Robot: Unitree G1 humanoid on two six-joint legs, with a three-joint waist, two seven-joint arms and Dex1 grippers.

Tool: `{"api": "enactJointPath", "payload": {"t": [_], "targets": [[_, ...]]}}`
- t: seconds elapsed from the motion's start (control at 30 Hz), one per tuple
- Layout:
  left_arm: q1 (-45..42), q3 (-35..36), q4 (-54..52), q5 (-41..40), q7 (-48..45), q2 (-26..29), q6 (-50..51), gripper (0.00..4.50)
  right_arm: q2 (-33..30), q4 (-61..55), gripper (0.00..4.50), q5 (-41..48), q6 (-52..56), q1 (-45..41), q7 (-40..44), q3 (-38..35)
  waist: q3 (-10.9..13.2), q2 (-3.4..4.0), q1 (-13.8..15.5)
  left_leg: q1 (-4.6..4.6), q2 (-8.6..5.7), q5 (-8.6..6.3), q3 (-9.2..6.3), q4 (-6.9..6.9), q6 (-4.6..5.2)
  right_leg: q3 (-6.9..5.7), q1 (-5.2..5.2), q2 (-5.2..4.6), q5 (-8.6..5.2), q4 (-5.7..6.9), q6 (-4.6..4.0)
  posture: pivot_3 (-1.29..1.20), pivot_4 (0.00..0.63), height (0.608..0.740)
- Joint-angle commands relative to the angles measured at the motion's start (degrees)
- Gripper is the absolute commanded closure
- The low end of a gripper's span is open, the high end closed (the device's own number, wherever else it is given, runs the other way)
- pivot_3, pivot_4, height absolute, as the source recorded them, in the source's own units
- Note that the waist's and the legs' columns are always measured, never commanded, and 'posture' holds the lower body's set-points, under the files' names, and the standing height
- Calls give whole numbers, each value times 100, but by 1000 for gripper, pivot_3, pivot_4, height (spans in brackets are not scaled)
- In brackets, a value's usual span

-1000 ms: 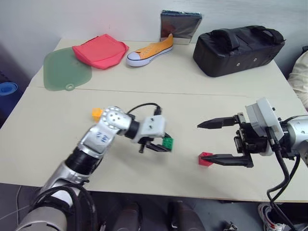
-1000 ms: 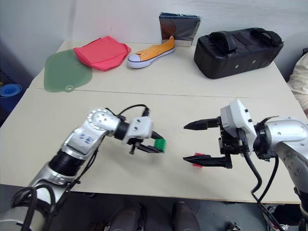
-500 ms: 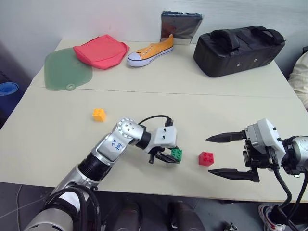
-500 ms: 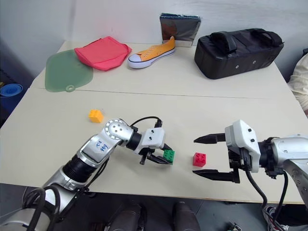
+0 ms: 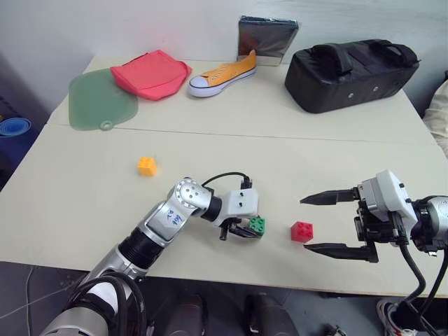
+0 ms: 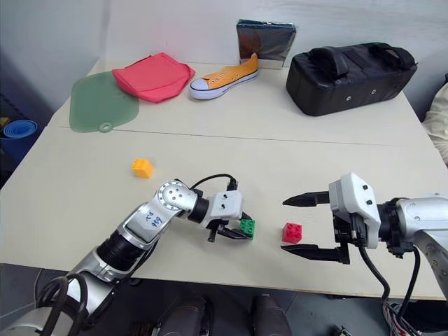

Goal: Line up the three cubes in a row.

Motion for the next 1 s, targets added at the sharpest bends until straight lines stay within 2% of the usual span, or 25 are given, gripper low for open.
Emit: {"api": "enactJointPath", "payload": {"t": [0.03,0.07,0.13,0.4,0.53,0.67,0.8,0.9,1.0], "targets": [[71,11,-36,46,22,4,-76,3022,-63,-15,0,-7,-68,-94,-8,6,0,0,8,0,0,0,0,0,0,0,0,0,0,0,0,0,150,740],[91,34,-62,30,21,21,-93,3022,-61,-3,0,-10,-67,-121,-12,27,0,0,8,0,0,0,0,1,0,0,0,0,0,0,0,0,150,740],[154,140,-190,-60,9,86,-23,2297,-56,22,0,-21,-81,-156,-13,65,0,0,2,0,0,0,0,1,0,0,0,0,0,0,0,0,150,740],[235,918,-882,-560,-65,495,154,20,-5,223,0,-75,-128,-439,61,305,0,0,6,0,0,1,-2,4,-2,0,1,0,0,1,0,0,150,740],[294,1392,-1079,-627,-16,781,-244,20,41,395,0,-131,-186,-676,120,523,0,0,-7,0,0,1,-2,2,-2,-1,1,0,0,-2,0,0,150,740],[225,2055,-726,-557,383,876,-1296,20,67,633,0,-200,-287,-956,235,761,0,0,-4,1,0,1,-1,3,-3,-2,-1,0,0,0,0,0,150,740],[122,2515,-517,-573,766,986,-888,20,149,909,0,-327,-399,-1255,374,1020,0,0,-2,0,0,1,-1,5,-2,-3,0,0,0,0,0,0,150,740],[319,2805,-523,-662,762,1289,-723,20,242,1093,0,-386,-446,-1518,500,1223,0,0,-31,-1,0,1,0,0,-2,-2,-3,1,0,0,0,0,150,740],[1016,3367,-1239,-1453,516,1639,216,20,342,1301,0,-470,-487,-1790,612,1414,0,1,-92,0,1,1,1,-5,-2,0,-5,0,0,0,0,0,150,740]]}}
